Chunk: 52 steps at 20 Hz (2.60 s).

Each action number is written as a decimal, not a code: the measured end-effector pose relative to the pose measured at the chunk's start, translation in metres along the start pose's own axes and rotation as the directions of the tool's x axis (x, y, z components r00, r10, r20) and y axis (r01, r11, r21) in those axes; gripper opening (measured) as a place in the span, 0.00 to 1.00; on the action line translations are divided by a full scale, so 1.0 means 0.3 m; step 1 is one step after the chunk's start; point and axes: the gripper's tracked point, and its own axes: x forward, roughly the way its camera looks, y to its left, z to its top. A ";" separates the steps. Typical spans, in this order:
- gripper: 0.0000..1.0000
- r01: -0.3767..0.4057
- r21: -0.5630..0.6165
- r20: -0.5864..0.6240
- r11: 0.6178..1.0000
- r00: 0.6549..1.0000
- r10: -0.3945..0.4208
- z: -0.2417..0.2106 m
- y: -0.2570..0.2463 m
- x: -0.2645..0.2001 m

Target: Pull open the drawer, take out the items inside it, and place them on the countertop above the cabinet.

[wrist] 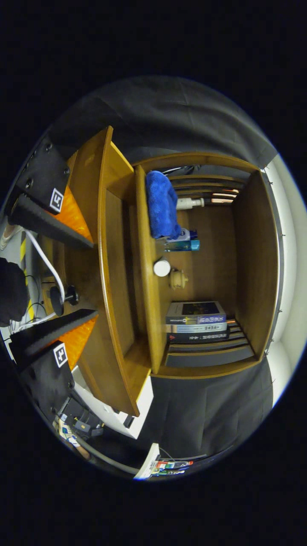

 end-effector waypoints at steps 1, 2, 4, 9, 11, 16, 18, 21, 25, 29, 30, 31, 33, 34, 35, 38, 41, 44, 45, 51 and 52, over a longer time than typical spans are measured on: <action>0.97 0.006 0.001 0.017 1.000 1.000 -0.006 0.014 0.003 0.030; 0.97 0.003 -0.007 0.012 1.000 1.000 -0.003 0.022 0.002 0.051; 0.96 -0.003 -0.012 0.008 1.000 1.000 0.003 0.031 0.007 0.092; 0.95 -0.013 -0.040 -0.003 0.999 1.000 0.013 0.056 0.016 0.165; 0.95 -0.019 -0.036 -0.006 0.999 1.000 0.019 0.062 0.017 0.192; 0.95 -0.012 -0.037 -0.010 0.999 1.000 0.012 0.081 0.024 0.254; 0.95 -0.007 -0.052 -0.007 0.999 1.000 0.006 0.090 0.027 0.284; 0.95 -0.013 -0.059 -0.015 0.998 1.000 0.012 0.099 0.030 0.325; 0.95 -0.034 -0.036 -0.028 0.999 0.999 0.033 0.118 0.041 0.386; 0.95 -0.085 -0.042 -0.054 0.996 0.995 0.083 0.109 0.049 0.411; 0.95 -0.096 -0.041 -0.057 0.995 0.994 0.094 0.116 0.044 0.403; 0.96 -0.099 -0.037 -0.041 0.994 0.994 0.098 0.143 0.029 0.393; 0.98 -0.075 -0.051 0.014 0.996 0.997 0.075 0.222 -0.038 0.368; 0.98 -0.056 -0.068 0.035 0.996 0.998 0.059 0.257 -0.091 0.340; 0.99 -0.037 -0.082 0.052 0.996 0.998 0.042 0.286 -0.143 0.314; 0.98 0.012 -0.091 0.105 0.996 0.994 -0.003 0.353 -0.273 0.254; 0.98 0.028 -0.050 0.135 0.998 0.991 -0.022 0.395 -0.349 0.222; 0.98 -0.103 0.117 0.186 0.988 0.979 0.080 0.486 -0.303 0.171; 0.98 -0.132 0.171 0.217 0.976 0.972 0.093 0.536 -0.297 0.138; 0.98 -0.123 0.028 0.309 0.992 0.945 0.108 0.697 -0.272 -0.010; 0.98 -0.111 0.004 0.324 0.994 0.940 0.104 0.716 -0.266 -0.019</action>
